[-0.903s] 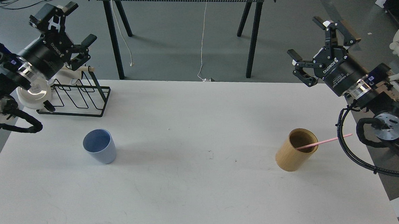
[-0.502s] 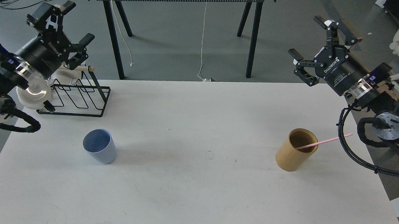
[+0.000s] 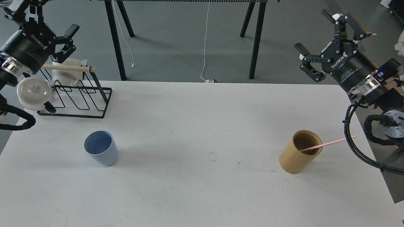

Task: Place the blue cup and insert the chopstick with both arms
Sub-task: 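Lower the left gripper from the rack toward the blue cup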

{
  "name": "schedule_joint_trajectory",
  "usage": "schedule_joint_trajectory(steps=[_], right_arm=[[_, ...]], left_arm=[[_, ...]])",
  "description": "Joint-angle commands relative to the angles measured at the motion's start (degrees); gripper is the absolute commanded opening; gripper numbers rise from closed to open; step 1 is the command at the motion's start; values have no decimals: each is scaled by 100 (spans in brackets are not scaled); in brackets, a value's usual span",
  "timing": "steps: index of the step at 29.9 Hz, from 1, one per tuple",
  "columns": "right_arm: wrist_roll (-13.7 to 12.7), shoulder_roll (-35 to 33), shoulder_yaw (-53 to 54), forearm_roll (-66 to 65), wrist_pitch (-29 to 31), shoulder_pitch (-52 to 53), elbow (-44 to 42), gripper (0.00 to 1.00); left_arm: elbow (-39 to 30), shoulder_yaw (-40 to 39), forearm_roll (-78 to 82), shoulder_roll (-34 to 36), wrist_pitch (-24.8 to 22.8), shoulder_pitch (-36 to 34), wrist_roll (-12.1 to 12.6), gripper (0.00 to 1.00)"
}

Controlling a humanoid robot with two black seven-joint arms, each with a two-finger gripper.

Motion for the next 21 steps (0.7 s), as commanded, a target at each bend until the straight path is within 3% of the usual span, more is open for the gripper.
schedule_joint_trajectory(steps=[1,6,13,17,21], right_arm=[[0,-33,-7,-1,0,-11,23,99],[0,-199,-16,-1,0,-37,23,99],[0,-244,-16,-1,0,-64,-21,99],[0,-244,-34,-1,0,-99,-65,99],[0,-235,-60,-1,0,-143,-109,99]], left_arm=[[-515,-78,0,135,-2,-46,0,100],[-1446,-60,796,872,-2,-195,0,100],[-3204,351,4381,2260,-2,-310,0,100],[-3443,809,5552,2753,-2,-310,0,100],[-3470,985,7254,2737,-2,-248,0,100]])
